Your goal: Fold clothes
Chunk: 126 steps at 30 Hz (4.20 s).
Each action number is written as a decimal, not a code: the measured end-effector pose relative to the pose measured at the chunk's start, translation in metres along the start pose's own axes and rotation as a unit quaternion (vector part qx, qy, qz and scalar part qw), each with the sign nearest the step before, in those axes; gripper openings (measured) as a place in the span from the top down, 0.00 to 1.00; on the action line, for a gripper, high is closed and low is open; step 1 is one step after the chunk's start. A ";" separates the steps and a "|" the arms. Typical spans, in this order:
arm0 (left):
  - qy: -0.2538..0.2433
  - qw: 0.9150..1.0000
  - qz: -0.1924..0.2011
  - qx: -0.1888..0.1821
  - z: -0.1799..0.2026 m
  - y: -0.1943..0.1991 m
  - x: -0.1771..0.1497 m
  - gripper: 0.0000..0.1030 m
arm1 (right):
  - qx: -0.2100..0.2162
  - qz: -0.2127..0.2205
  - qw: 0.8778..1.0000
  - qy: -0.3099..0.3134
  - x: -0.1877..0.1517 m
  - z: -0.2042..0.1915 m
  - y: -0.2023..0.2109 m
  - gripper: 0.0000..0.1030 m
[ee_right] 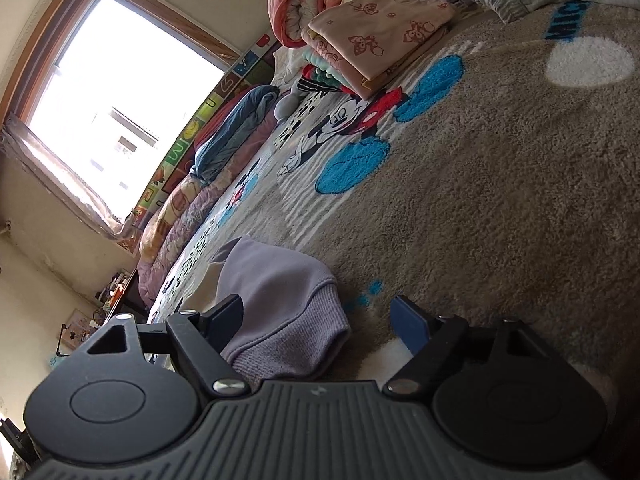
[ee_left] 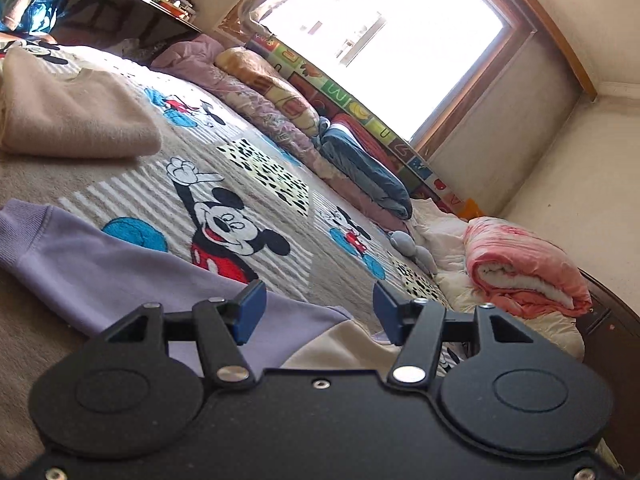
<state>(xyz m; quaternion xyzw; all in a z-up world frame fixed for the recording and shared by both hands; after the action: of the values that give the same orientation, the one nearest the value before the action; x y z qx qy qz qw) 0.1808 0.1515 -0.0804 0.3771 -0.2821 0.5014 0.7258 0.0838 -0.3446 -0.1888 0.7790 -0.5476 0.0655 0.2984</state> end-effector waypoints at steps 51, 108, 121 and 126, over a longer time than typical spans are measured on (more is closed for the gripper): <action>0.024 0.985 -0.159 -0.061 -0.003 -0.072 -0.056 0.39 | -0.146 -0.038 0.948 0.281 0.229 -0.050 -0.158 0.93; 0.026 0.988 -0.143 -0.056 -0.009 -0.066 -0.044 0.39 | -0.096 -0.034 0.899 0.425 0.054 -0.109 -0.138 0.67; 0.035 0.986 -0.147 -0.063 -0.011 -0.069 -0.042 0.39 | -0.060 -0.085 0.905 0.413 0.053 -0.109 -0.146 0.63; 0.046 0.986 -0.146 -0.064 -0.016 -0.068 -0.040 0.39 | -0.101 -0.084 0.917 0.377 0.069 -0.078 -0.160 0.53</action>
<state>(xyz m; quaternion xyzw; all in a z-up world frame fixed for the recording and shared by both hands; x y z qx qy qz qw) 0.2316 0.1294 -0.1384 0.3441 -0.2219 0.3877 0.8259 0.2713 -0.3233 -0.1592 0.7054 -0.3312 0.2737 0.5638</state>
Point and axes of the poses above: each gripper's, at about its wrist camera, not at the fingertips, and y roughly against the way its jaws point, z to its right, x to its top, the point moved 1 cm from there along -y, roughly the way its jaws point, and after that the axes turned 5 degrees about -y, right-handed, at the moved point
